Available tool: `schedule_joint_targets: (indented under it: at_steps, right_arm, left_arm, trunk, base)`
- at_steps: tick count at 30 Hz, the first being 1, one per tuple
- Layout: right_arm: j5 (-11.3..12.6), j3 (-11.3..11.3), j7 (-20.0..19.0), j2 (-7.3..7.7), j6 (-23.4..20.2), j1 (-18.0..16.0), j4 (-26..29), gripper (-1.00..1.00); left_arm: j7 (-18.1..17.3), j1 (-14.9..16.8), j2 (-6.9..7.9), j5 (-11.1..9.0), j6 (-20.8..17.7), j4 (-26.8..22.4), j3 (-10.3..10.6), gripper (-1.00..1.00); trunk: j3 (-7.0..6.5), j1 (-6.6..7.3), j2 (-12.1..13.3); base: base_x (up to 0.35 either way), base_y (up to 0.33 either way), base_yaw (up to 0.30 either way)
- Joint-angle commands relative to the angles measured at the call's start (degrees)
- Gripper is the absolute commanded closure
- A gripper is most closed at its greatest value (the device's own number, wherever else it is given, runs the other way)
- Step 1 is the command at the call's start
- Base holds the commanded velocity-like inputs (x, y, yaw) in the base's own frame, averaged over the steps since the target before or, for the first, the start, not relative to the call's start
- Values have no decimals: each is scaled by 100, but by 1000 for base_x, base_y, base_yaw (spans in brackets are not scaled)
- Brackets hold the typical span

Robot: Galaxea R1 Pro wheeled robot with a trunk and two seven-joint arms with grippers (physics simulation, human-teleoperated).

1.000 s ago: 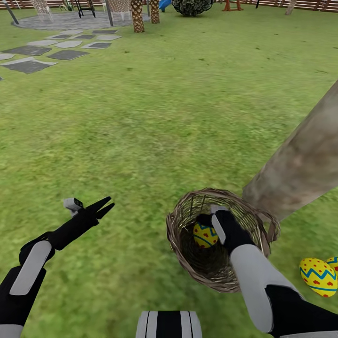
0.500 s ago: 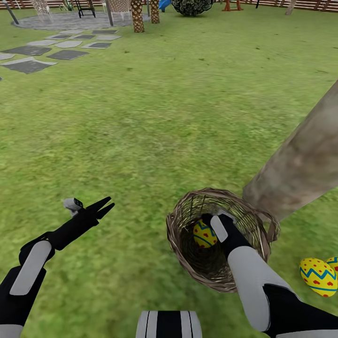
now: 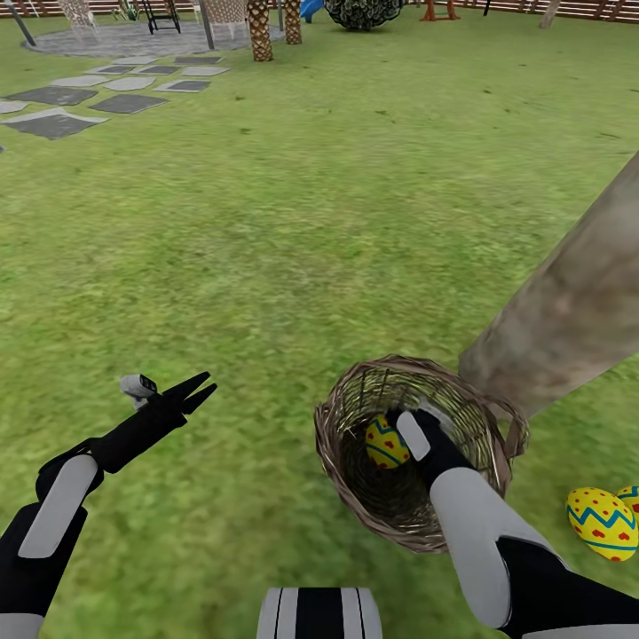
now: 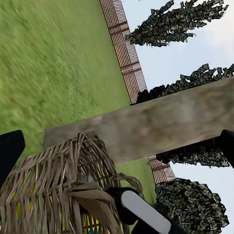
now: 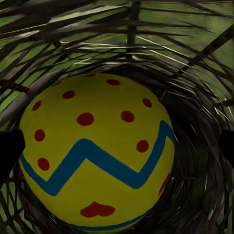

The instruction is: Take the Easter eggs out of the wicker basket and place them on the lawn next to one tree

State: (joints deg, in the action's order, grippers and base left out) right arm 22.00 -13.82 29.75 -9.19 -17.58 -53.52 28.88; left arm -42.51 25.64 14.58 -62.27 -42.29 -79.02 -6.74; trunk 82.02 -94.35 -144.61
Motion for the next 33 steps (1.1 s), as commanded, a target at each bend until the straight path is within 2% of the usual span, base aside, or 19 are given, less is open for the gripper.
schedule_joint_targets:
  at_steps: [1, 20, 26, 33]
  right_arm:
    - [32, -15, 28, -4, -23, -1, -40, -100]
    - [26, 6, -54, -56, -77, -1, -486, -100]
    - [24, 13, -486, -65, -86, -1, -495, -100]
    - [24, 292, -633, -58, -88, -8, -497, -100]
  left_arm:
    - [-3, 2, -1, -22, -34, 0, -2, -100]
    - [-3, 2, -15, -22, -34, 0, 15, -100]
    - [-3, 2, -17, -22, -34, 0, 15, -100]
    - [-3, 2, -23, -22, -28, 0, 15, -100]
  trunk:
    - [4, 1, -2]
    - [4, 1, -2]
    - [4, 1, -2]
    - [4, 1, -2]
  base:
    - [0, 0, 0]
    - [0, 0, 0]
    - [0, 0, 0]
    - [0, 0, 0]
